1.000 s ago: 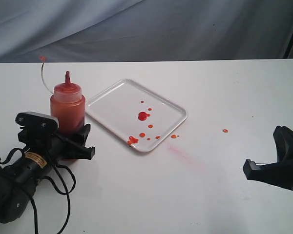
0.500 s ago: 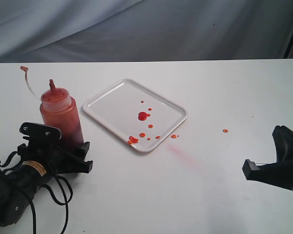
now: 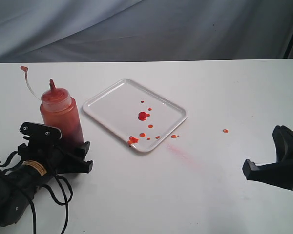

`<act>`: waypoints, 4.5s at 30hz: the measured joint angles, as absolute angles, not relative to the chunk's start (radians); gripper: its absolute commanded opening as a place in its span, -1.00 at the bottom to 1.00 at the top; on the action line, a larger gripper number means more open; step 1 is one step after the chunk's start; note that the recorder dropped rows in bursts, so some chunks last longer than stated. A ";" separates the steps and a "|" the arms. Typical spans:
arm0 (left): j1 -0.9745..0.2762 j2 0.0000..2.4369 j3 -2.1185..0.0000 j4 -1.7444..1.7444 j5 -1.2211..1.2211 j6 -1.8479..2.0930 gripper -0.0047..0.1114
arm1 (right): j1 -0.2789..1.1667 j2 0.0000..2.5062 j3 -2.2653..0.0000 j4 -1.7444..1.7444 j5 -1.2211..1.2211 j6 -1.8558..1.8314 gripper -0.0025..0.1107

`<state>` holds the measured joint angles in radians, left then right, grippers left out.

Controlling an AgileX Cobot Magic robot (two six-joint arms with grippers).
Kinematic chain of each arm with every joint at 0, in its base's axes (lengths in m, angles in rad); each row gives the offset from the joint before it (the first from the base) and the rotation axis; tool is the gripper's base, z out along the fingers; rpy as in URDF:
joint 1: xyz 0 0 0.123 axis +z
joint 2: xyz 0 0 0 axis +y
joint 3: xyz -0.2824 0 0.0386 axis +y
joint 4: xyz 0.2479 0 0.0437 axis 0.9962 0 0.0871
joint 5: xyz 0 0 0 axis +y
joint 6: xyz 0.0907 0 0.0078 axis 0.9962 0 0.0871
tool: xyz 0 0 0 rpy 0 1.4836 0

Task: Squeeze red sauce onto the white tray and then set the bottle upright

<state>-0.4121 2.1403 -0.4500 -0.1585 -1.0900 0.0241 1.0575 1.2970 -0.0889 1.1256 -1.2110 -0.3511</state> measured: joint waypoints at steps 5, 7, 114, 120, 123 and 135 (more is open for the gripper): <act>-0.412 2.138 -0.450 -0.156 -1.092 0.044 0.88 | 1.057 1.297 -0.089 1.126 -1.211 -0.351 -0.96; -0.412 2.138 -0.450 -0.156 -1.090 0.044 0.88 | 1.057 1.297 -0.089 1.126 -1.211 -0.351 -0.96; -0.412 0.786 -0.203 0.231 -0.977 0.045 -0.92 | 1.057 0.918 -0.158 0.663 -1.171 -0.516 -0.96; -0.412 0.786 -0.203 0.211 -0.975 0.062 -0.92 | 1.057 0.918 -0.158 0.663 -1.171 -0.516 -0.96; -0.412 0.786 -0.203 0.174 -0.947 0.063 -0.92 | 1.057 0.918 -0.158 0.663 -1.171 -0.516 -0.96; -0.342 0.414 -0.203 0.031 -0.207 0.099 -0.92 | 1.057 0.918 -0.158 0.665 -1.171 -0.516 -0.96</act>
